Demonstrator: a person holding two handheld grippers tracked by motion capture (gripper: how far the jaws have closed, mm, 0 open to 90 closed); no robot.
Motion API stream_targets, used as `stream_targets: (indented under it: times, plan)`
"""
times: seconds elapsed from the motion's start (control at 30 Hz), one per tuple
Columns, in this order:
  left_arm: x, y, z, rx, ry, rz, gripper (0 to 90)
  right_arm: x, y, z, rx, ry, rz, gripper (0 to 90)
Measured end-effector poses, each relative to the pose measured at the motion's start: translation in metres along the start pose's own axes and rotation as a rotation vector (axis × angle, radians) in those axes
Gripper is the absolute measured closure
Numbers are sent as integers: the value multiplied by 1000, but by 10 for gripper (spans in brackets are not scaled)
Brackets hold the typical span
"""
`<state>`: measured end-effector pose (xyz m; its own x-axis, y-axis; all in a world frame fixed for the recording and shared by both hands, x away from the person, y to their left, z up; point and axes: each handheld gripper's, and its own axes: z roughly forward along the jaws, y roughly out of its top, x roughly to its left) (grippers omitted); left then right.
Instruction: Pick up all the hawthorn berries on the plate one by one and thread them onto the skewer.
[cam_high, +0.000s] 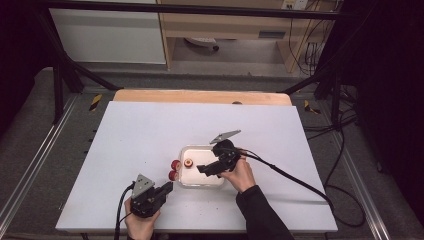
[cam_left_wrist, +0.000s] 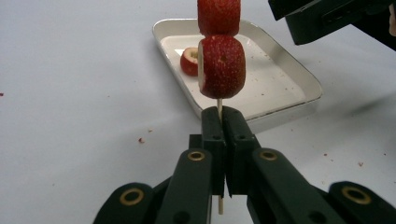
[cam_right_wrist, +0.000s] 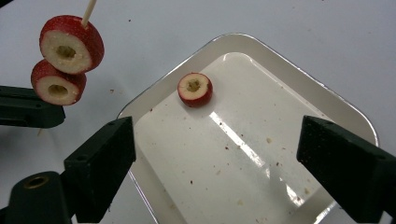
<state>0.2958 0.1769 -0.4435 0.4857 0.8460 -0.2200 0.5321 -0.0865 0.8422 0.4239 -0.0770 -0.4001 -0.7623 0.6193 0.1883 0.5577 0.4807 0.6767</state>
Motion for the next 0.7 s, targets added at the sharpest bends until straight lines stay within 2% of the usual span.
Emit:
stream_targets:
  times: [0.3, 0.43, 0.53, 0.7]
  plan:
    - [10, -5, -3, 17, 28, -12, 882, 5, 21, 24, 110, -3, -91, 175]
    - [13, -5, -4, 18, 39, -8, 882, 8, 28, 36, 154, 6, -106, 214]
    - [16, -5, -4, 19, 50, -10, 882, 9, 31, 41, 166, 14, -107, 246]
    - [19, -6, -6, 21, 51, -14, 882, 8, 42, 52, 213, 8, -118, 341]
